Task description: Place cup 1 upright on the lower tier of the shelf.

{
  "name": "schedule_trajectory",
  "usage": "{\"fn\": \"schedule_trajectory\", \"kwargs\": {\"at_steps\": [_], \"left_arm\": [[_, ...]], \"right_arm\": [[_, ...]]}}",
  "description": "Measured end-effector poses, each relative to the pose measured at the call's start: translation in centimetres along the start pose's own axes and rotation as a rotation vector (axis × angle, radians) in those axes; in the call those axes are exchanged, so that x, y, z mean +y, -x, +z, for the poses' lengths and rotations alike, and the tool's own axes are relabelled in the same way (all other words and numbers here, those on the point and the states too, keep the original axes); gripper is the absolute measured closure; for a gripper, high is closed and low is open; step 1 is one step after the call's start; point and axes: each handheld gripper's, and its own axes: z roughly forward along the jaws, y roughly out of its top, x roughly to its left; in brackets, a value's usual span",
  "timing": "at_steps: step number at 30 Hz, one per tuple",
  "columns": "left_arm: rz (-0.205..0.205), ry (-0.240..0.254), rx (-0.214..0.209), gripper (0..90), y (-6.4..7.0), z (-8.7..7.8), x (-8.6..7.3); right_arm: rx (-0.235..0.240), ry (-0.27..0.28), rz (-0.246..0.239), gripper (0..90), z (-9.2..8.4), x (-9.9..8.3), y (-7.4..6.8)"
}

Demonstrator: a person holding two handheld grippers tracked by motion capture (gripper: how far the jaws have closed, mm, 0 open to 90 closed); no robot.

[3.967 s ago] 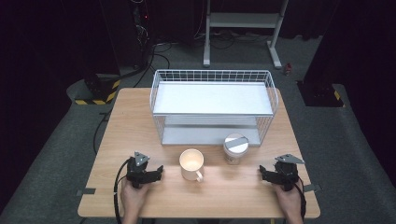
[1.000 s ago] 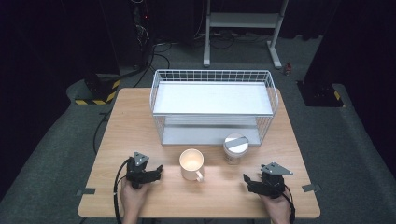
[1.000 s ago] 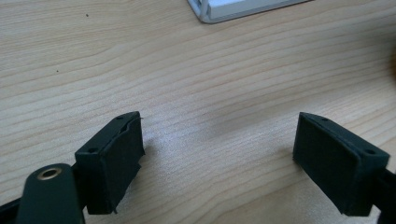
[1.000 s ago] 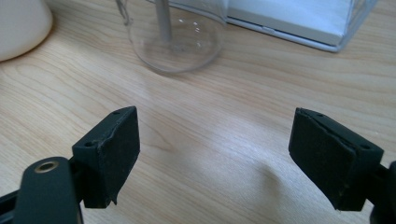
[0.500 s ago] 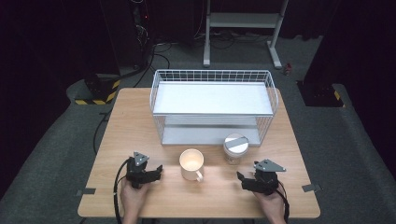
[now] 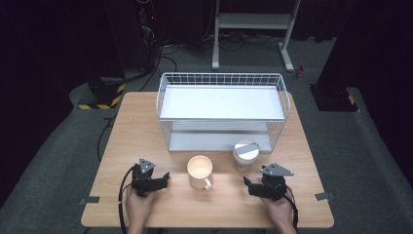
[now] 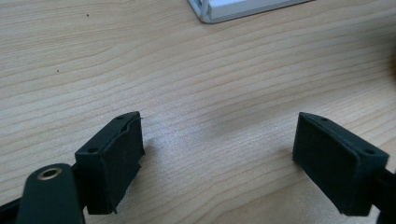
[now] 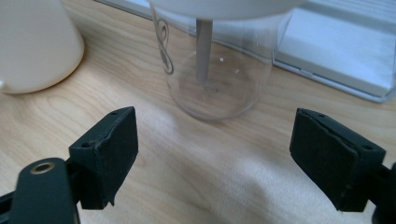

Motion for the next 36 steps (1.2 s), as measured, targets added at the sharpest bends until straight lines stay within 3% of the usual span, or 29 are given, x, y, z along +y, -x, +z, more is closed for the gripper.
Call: {"fn": "schedule_trajectory", "kwargs": {"at_steps": [10, 17, 23, 36], "left_arm": [[0.000, 0.001, 0.000, 16.6, 0.0, 0.0, 0.0], [0.000, 0.000, 0.000, 16.6, 0.0, 0.0, 0.0], [0.000, 0.000, 0.000, 16.6, 0.0, 0.0, 0.0], [0.000, 0.000, 0.000, 16.6, 0.0, 0.0, 0.0]], "right_arm": [[-0.010, -0.001, -0.025, 14.3, 1.0, 1.2, -0.2], [-0.017, 0.009, -0.001, 14.2, 1.7, 1.6, 0.0], [-0.023, 0.011, -0.013, 13.9, 2.2, 2.2, 0.0], [-0.018, 0.033, 0.009, 13.3, 3.3, 3.0, 0.0]]}}
